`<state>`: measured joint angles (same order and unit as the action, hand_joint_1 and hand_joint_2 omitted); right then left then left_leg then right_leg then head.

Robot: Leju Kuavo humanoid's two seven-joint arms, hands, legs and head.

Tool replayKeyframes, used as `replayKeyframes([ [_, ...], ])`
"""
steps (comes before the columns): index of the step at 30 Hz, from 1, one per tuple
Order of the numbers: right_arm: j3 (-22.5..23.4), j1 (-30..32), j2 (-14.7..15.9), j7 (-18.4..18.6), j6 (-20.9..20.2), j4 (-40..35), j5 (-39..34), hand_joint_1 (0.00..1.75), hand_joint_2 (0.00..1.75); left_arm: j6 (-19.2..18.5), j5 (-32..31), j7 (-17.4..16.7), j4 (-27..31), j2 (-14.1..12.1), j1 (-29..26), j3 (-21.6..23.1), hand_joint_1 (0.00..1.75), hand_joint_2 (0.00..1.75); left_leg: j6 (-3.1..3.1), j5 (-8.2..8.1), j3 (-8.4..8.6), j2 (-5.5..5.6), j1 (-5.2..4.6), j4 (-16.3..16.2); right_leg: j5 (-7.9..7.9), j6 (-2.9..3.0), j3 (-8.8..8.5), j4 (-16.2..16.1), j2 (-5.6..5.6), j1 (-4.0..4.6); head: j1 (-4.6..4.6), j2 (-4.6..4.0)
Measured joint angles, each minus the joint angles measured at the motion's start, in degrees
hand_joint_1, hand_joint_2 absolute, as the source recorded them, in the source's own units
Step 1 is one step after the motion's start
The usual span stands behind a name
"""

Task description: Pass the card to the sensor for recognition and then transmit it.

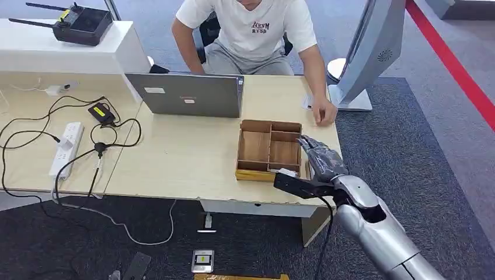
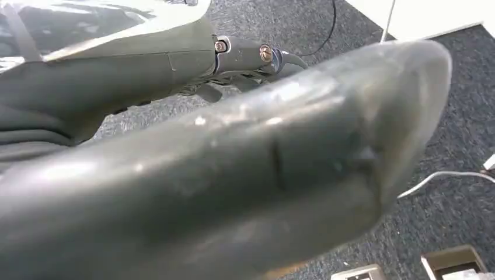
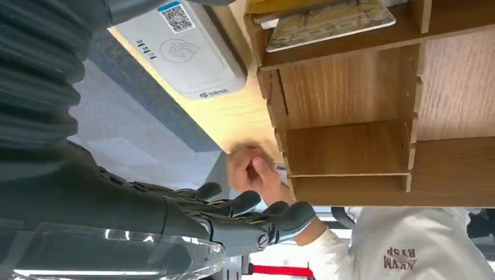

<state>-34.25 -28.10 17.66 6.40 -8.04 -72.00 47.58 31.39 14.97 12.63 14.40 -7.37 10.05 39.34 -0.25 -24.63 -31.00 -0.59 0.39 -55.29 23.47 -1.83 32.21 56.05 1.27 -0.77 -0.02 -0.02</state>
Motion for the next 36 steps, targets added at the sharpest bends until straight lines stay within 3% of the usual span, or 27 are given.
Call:
replayKeyframes([
  [15,-0.9,-2.3,-3.2,-2.6,3.2,6.6,-0.4,0.0,1.75,-0.1,-0.6,-0.4,0.0,0.0,0.1,0.2,0.0,0.0,0.0,0.0,0.0,0.0,0.0,0.0,0.0,0.0,0.0,0.0,0.0,0.0,0.02,0.0],
  [36,-2.7,-1.7,-3.6,-3.0,1.7,7.3,-2.0,0.0,1.75,-0.1,-0.5,-0.3,0.0,0.0,0.1,0.2,0.0,0.0,0.0,0.0,0.0,0.0,0.0,0.0,0.0,0.0,0.01,0.0,0.0,0.0,0.02,0.0],
])
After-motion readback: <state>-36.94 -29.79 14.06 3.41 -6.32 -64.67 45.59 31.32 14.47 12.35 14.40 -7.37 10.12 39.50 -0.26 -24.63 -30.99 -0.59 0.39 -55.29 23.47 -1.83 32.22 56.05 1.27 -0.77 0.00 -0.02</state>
